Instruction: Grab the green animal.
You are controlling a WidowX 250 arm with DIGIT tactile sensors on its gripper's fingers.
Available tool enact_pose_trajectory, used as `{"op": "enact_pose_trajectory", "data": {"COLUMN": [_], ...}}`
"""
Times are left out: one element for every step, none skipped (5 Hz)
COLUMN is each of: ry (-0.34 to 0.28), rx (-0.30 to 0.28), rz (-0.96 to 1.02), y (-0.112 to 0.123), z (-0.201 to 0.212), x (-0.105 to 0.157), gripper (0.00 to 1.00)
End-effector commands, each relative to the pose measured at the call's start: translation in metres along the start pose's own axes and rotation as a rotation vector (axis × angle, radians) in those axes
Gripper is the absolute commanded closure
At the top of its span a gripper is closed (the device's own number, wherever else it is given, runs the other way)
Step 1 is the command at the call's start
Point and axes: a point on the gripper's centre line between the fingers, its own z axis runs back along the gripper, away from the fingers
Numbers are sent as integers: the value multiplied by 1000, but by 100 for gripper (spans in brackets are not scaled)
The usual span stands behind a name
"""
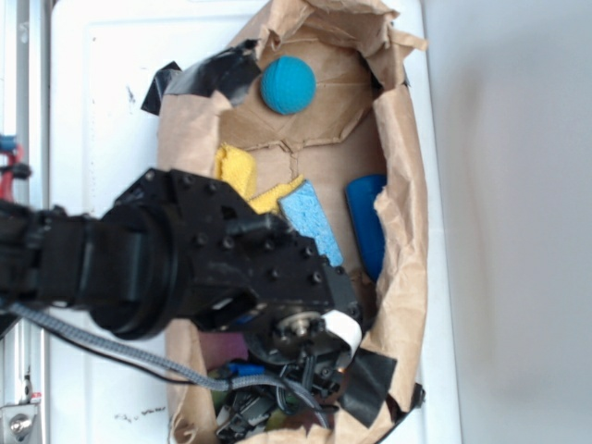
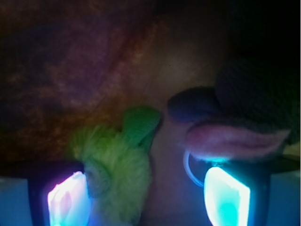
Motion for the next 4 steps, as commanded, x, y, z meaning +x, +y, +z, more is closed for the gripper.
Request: {"op": "enact_pose_trajectory", "data": {"ry": [11,-6,-13,-16], "rx": [16,30,29,31], "rz": [-36,-38,-42,-47], "y": [-18,-17,-15,-15], "z": [3,7,8,7], "x": [-15,-14,-15,-15], "gripper": [100,100,100,100]}}
